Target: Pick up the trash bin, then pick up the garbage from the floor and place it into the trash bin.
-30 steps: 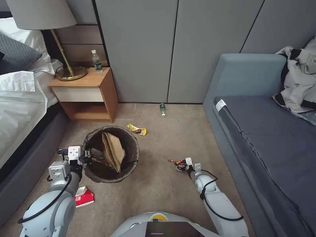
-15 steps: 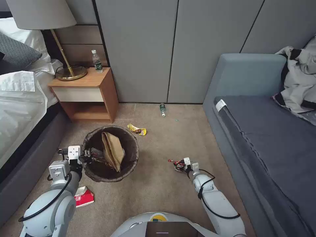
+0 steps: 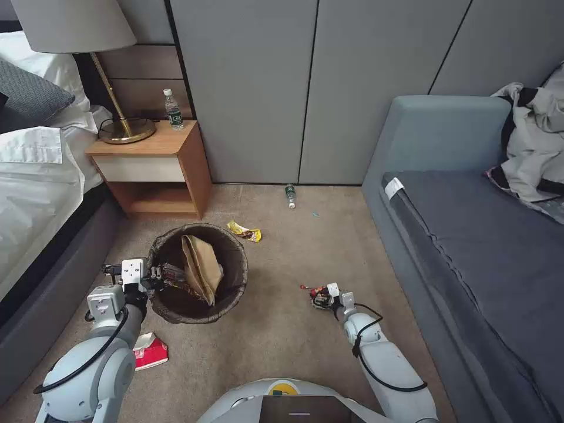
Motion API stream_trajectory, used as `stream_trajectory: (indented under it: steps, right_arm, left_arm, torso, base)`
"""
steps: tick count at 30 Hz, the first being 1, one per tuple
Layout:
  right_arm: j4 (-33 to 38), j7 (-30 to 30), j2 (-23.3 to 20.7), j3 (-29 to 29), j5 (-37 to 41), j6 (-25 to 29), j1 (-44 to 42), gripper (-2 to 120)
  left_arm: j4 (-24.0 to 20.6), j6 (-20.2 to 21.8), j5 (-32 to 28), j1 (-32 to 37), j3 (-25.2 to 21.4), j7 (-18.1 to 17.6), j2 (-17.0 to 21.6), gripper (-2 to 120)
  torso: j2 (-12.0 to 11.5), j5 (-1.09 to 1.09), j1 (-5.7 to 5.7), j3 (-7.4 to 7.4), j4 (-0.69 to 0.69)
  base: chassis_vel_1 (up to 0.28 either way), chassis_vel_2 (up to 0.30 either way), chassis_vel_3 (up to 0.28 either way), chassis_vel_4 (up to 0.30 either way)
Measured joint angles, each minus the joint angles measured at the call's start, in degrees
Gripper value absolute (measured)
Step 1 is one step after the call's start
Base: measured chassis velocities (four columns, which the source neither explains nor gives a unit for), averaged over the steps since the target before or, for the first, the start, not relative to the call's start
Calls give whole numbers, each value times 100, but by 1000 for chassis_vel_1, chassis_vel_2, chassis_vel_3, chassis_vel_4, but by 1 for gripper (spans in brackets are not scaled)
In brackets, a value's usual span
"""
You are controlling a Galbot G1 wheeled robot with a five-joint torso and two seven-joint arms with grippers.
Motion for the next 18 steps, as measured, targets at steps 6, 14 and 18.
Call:
stream_trajectory:
  steps: [6,14,18]
  right_arm:
    - [5,-1,6,6,-19,3,0,87]
    - [2,-1,27,30,-31,12,-12,60]
    - [10,-6,34,44,-30,17,-30,43]
  left_arm:
    - [12,-4,-9,-9,-7,4,2,4]
    - [22,-10,-14,-19,-8,8,4,4]
    - [22,-13,-16,-19,-11,10,5,4]
  torso:
    - [0,-1,0,0,-2]
    - [0,-2,0,0,0]
    - [0,1,0,0,2]
  base:
    - [0,0,0,0]
    - [0,0,0,0]
    - [0,0,0,0]
